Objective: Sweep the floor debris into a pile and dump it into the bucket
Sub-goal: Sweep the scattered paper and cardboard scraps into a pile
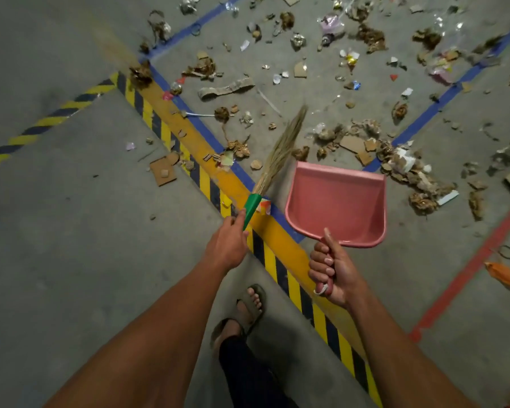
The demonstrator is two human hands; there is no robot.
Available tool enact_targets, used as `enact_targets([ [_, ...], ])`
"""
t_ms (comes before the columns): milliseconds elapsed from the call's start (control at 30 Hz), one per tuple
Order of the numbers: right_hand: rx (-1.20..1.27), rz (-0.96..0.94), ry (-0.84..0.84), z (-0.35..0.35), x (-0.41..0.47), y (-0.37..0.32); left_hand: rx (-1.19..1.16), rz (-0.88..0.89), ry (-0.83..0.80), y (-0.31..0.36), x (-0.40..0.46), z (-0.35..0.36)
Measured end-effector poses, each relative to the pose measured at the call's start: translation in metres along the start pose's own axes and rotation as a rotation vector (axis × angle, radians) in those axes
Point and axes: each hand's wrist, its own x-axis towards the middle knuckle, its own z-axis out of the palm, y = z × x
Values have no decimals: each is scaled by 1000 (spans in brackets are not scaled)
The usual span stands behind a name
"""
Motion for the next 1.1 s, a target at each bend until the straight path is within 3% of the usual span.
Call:
enact_targets([
  [333,-210,154,-37,-26,-49,34,-272,-401,234,-44,-144,46],
  [533,-268,235,-61,-38,-39,37,-364,-723,402,-85,-163,89],
  [733,-339,293,-107,-75,14,17,-290,-914,246,-112,-114,124],
  [833,-343,313,-135,-105,35,-2,-234,-818,128,-75,-94,167],
  [1000,-281,308,-112,-153,38,-30,-246,-478,-32,50,-73,251],
  [1100,-256,267,-77,-165,24,-52,-225,-252,-107,116,-49,267],
])
